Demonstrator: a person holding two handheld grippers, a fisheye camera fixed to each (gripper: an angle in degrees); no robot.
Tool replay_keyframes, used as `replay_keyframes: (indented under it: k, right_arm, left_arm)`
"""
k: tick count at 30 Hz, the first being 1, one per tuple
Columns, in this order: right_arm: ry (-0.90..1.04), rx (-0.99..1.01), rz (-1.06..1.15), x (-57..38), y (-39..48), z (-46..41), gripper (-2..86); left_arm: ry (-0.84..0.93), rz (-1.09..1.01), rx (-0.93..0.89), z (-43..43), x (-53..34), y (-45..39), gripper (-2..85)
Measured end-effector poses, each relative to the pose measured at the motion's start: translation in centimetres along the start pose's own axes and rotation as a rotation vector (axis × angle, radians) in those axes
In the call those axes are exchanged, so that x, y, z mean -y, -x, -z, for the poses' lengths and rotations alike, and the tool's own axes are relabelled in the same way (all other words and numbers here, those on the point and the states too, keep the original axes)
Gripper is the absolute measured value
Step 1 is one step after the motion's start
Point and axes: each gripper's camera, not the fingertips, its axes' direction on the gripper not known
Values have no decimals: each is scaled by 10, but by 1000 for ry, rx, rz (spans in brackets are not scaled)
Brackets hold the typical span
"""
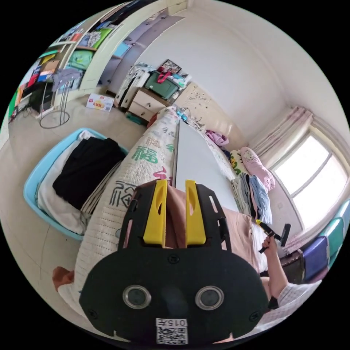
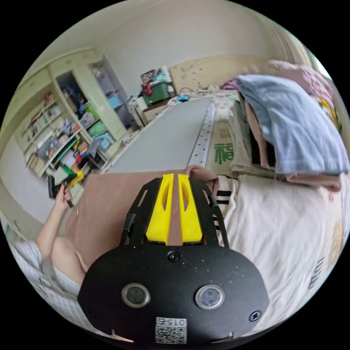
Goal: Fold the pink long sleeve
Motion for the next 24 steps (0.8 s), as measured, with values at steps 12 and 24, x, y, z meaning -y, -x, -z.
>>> replay_keyframes:
  k: [12, 24]
  right_arm:
    - [-340, -138, 548, -164, 187, 94, -1]
    - [-254, -104, 294, -348, 209, 81, 92]
  left_arm:
    - [-585, -640, 133, 164, -156, -146, 104]
    - [-103, -540, -9, 137, -302, -166, 137]
